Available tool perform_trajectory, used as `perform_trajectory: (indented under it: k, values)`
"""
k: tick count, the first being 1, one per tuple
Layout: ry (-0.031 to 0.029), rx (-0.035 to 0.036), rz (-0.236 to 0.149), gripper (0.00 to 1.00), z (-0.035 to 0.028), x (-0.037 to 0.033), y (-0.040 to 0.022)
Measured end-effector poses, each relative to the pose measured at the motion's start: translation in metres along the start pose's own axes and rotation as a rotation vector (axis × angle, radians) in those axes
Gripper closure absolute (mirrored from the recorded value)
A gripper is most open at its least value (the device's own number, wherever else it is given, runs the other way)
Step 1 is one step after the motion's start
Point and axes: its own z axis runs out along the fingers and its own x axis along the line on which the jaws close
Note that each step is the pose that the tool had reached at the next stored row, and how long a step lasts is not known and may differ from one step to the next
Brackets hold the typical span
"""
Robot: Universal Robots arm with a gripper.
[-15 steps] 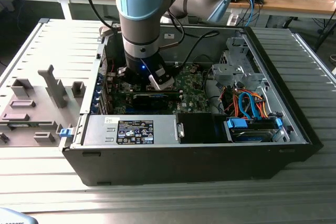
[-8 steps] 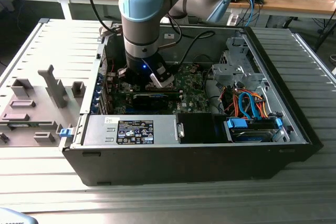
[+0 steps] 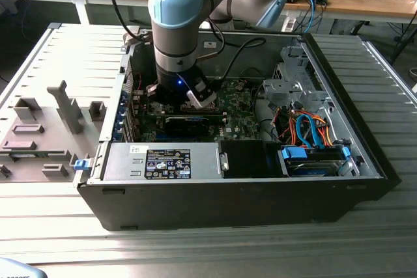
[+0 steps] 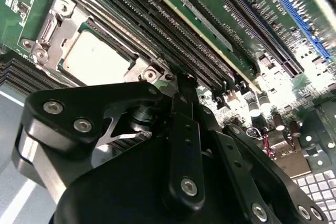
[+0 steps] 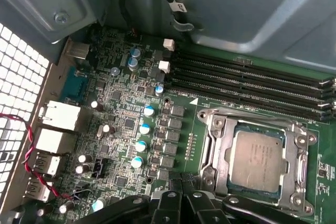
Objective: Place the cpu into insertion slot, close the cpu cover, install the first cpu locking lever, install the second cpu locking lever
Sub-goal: 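Install the second cpu locking lever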
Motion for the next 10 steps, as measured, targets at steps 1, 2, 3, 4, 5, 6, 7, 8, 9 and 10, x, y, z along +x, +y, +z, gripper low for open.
perform_trajectory:
  k: [1,2,3,4,5,6,7,8,9,10]
  values:
    - [0.0008,-0.0004,-0.004,0.89,0.0006,-0.0002,0.0008]
    - [0.0014,-0.0006,-0.008,0.89,0.0011,-0.0003,0.0012]
    - [0.0022,-0.0008,-0.011,0.89,0.0018,-0.0004,0.0016]
    - [0.0028,-0.0012,-0.014,0.89,0.0026,-0.0006,0.0018]
    - [0.004,-0.0012,-0.02,0.89,0.0027,-0.0005,0.0019]
    - [0.0041,-0.0016,-0.021,0.89,0.0017,-0.0006,0.0022]
    - [0.0038,-0.0024,-0.022,0.89,-0.0003,-0.0007,0.0028]
    - [0.0052,-0.0009,-0.022,0.89,-0.0042,-0.0009,0.0035]
    - [0.0049,-0.0004,-0.022,0.89,-0.0052,-0.0017,0.0035]
    - [0.0051,0.0004,-0.022,0.89,-0.0057,-0.0032,0.0033]
